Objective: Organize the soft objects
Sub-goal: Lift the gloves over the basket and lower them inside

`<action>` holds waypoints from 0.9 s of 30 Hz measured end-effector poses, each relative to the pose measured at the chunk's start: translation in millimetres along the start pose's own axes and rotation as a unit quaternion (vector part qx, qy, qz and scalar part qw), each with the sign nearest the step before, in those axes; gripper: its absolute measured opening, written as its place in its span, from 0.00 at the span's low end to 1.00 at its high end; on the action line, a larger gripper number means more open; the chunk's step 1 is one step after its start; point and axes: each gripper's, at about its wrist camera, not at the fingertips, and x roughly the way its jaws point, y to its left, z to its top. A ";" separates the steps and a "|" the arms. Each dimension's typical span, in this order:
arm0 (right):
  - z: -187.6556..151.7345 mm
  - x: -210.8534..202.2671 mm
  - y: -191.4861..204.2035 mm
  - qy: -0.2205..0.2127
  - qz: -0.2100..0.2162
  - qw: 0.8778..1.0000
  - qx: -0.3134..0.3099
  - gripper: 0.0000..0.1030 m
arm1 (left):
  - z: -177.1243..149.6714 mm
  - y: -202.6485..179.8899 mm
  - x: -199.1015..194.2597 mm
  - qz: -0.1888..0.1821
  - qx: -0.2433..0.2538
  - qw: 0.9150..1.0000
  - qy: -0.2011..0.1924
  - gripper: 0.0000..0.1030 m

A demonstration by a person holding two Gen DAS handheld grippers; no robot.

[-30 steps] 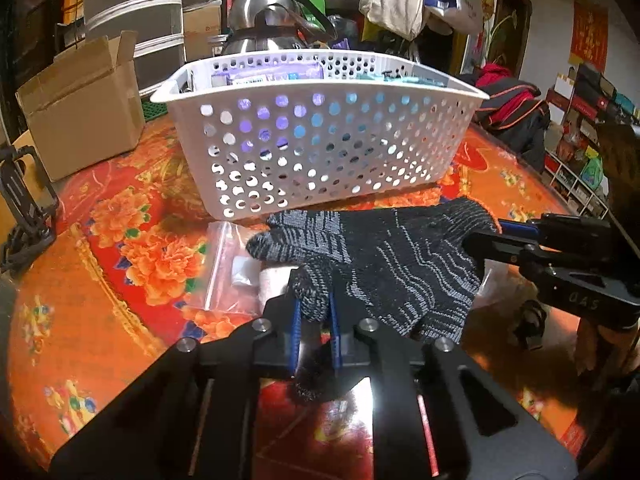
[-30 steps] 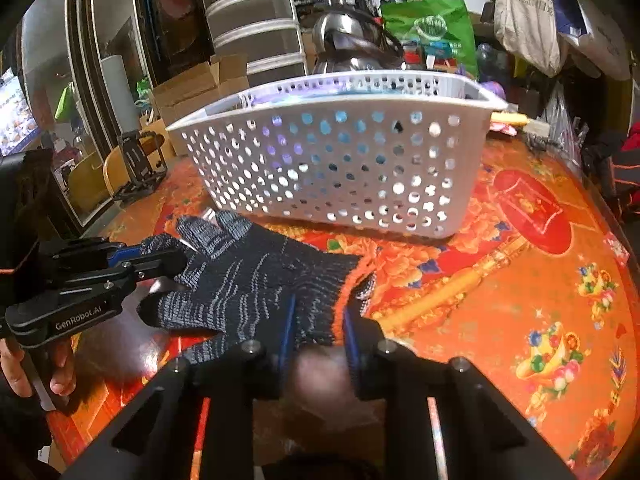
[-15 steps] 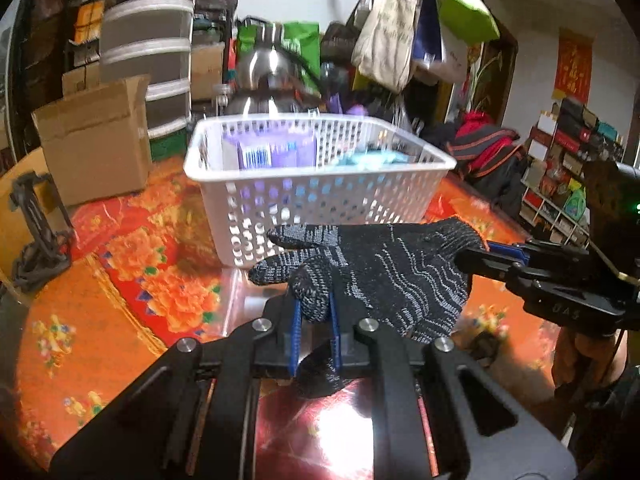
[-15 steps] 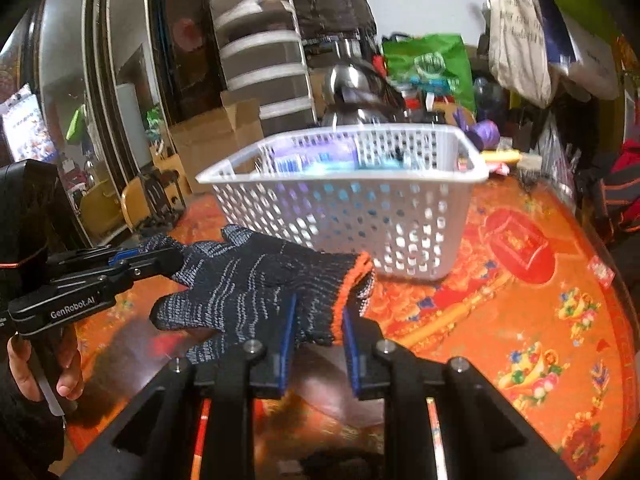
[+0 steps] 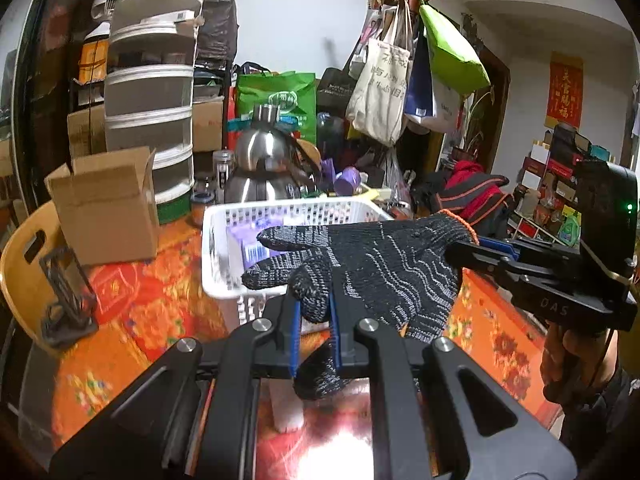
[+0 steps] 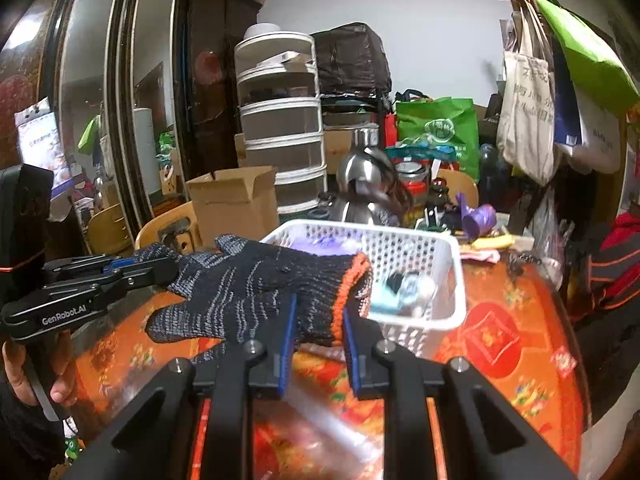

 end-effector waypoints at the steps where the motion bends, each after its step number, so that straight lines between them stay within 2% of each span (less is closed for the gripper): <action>1: 9.4 3.1 -3.4 0.001 0.000 1.000 0.004 0.19 | 7.5 -1.6 2.0 -0.001 0.001 1.000 0.001 0.10; 7: 55.0 20.7 -23.8 0.004 -0.018 1.000 0.021 0.19 | 69.8 -0.3 22.3 0.007 0.006 1.000 -0.003 0.10; 11: 73.3 37.7 -36.9 0.015 -0.029 0.999 0.031 0.19 | 101.5 10.0 48.4 0.003 -0.007 1.000 0.019 0.10; 19: 84.9 74.7 -52.2 0.019 -0.059 0.998 0.029 0.19 | 116.8 15.4 102.5 0.027 -0.004 0.999 0.041 0.10; 27: 68.7 123.1 -61.0 0.052 -0.082 0.995 0.023 0.19 | 106.6 26.3 164.0 0.055 -0.013 0.995 0.077 0.10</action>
